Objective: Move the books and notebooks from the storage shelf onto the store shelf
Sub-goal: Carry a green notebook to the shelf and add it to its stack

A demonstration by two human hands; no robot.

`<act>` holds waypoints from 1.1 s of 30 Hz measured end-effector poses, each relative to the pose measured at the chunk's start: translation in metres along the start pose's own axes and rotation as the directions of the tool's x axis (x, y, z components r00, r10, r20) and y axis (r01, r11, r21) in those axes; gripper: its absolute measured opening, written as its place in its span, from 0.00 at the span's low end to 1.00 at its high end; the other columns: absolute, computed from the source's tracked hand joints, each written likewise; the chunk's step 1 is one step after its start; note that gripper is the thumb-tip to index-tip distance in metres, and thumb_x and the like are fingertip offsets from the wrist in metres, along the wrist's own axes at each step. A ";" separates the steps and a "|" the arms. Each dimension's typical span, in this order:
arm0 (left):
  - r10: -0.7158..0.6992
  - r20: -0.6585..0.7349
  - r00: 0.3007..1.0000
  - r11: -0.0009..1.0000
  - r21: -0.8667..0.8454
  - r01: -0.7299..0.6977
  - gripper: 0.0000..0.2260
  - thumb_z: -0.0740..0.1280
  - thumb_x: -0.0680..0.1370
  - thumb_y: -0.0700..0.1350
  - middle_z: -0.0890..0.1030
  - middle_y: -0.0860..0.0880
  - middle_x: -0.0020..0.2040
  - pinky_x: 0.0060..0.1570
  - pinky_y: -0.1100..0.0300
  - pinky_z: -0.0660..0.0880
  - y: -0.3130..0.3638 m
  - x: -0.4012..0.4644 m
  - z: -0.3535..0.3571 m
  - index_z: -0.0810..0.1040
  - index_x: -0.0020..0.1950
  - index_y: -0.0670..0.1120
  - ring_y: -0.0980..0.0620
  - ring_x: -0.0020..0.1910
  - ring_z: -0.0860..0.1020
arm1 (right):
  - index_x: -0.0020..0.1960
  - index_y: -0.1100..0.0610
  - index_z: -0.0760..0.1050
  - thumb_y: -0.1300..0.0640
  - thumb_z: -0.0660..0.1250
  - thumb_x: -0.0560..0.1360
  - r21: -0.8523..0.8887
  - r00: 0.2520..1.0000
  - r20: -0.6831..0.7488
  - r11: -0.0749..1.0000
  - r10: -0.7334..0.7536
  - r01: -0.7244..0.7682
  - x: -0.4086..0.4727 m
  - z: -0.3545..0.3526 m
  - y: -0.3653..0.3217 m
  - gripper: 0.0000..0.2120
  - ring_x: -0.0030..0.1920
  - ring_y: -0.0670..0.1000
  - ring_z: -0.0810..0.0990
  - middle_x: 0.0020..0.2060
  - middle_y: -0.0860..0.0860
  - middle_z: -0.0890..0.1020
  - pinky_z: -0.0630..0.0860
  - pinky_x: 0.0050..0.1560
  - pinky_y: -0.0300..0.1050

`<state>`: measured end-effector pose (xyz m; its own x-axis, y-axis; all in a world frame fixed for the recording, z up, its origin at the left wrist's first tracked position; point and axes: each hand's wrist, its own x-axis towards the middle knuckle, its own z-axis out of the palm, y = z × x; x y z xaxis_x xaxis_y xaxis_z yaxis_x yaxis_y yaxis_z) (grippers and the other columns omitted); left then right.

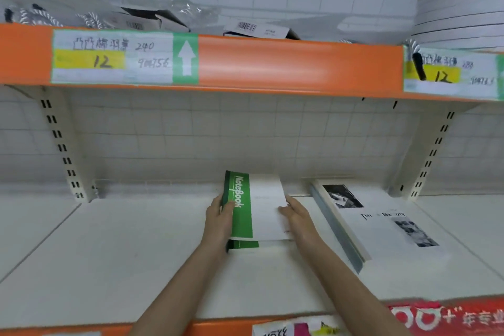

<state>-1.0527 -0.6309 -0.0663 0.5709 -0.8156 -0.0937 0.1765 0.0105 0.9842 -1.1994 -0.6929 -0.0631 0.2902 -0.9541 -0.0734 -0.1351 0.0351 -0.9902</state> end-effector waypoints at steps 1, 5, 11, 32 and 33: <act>-0.009 -0.009 1.000 1.000 0.010 0.010 0.12 0.59 0.80 0.43 0.79 0.45 0.56 0.47 0.54 0.80 -0.004 0.000 0.001 0.73 0.62 0.49 0.46 0.49 0.81 | 0.59 0.61 0.75 0.67 0.58 0.77 -0.002 1.000 0.015 1.000 -0.002 0.002 0.003 -0.003 0.002 0.13 0.49 0.65 0.77 0.56 0.68 0.76 0.69 0.41 0.43; 0.020 -0.041 0.999 0.993 0.114 -0.015 0.10 0.56 0.82 0.43 0.80 0.49 0.50 0.39 0.60 0.74 -0.013 0.003 0.007 0.73 0.59 0.48 0.52 0.44 0.79 | 0.49 0.56 0.76 0.68 0.58 0.77 -0.001 0.997 0.083 1.000 0.000 0.000 0.012 -0.010 0.008 0.11 0.46 0.55 0.78 0.55 0.64 0.80 0.73 0.50 0.47; 0.084 -0.045 0.995 0.957 0.282 -0.068 0.12 0.54 0.82 0.40 0.76 0.53 0.42 0.34 0.71 0.71 -0.017 0.000 0.017 0.71 0.44 0.51 0.59 0.39 0.74 | 0.55 0.56 0.77 0.65 0.60 0.75 -0.042 0.995 0.098 0.999 -0.003 0.007 0.022 -0.017 0.021 0.12 0.48 0.56 0.81 0.55 0.58 0.79 0.77 0.45 0.46; 0.194 0.029 0.981 0.704 0.692 -0.160 0.20 0.61 0.74 0.61 0.79 0.46 0.52 0.50 0.54 0.74 -0.047 0.008 -0.004 0.76 0.56 0.47 0.46 0.52 0.77 | 0.78 0.58 0.43 0.45 0.71 0.72 -0.378 0.953 0.271 0.895 -0.139 0.238 0.011 -0.025 0.027 0.48 0.77 0.48 0.50 0.77 0.50 0.52 0.52 0.69 0.37; 0.205 0.064 0.977 0.702 0.685 -0.192 0.16 0.63 0.74 0.60 0.80 0.50 0.50 0.49 0.56 0.74 -0.043 0.001 -0.005 0.76 0.53 0.51 0.49 0.51 0.77 | 0.78 0.58 0.41 0.44 0.72 0.70 -0.406 0.943 0.300 0.875 -0.145 0.264 0.010 -0.025 0.027 0.51 0.77 0.48 0.48 0.77 0.49 0.50 0.50 0.71 0.38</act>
<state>-1.0558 -0.6294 -0.1091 0.5426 -0.8314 0.1194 -0.5351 -0.2327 0.8121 -1.2242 -0.7086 -0.0873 0.5777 -0.8153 0.0391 -0.4264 -0.3423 -0.8373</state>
